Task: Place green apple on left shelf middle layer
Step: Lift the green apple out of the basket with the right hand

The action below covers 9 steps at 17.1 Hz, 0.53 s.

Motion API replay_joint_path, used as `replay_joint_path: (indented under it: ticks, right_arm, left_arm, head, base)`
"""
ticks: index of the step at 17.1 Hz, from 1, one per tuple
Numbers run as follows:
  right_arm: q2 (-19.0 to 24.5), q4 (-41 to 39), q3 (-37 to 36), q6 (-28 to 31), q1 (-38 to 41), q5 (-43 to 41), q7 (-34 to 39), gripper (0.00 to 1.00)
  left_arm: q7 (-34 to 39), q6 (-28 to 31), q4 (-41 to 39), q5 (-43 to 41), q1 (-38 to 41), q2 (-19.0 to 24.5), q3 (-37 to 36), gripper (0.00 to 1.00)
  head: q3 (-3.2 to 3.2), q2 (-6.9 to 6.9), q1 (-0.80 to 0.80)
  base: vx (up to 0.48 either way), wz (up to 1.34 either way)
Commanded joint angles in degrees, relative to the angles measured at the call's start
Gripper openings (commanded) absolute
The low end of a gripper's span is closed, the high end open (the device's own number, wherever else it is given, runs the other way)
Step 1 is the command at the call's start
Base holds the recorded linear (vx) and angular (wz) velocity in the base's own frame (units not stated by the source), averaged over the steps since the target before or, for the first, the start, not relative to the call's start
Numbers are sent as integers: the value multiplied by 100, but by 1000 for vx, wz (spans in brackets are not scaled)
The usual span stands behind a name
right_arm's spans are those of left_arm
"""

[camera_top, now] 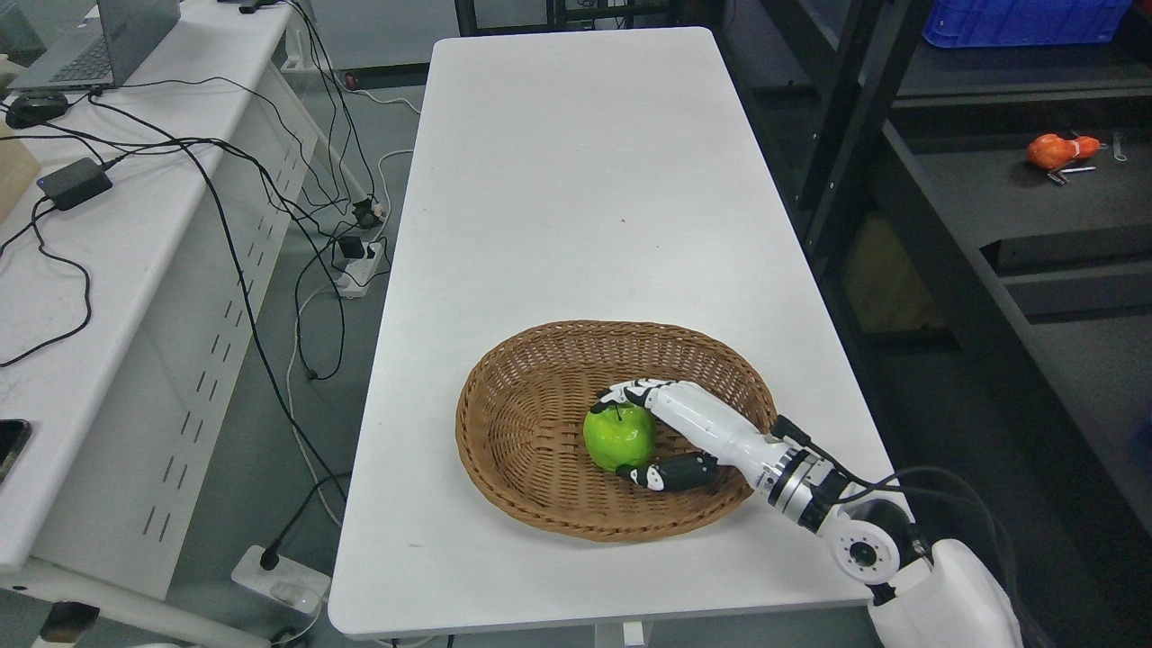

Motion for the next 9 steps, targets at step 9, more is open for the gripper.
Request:
replay_joint_path:
  ticks: [9]
  right_arm:
    - [286,-487,-1984,255,245,-1310,-1431,0]
  left_arm:
    - [3,3,-1,0,0,100,0,100]
  head:
    - [0,0,0]
  base:
    - [0,0]
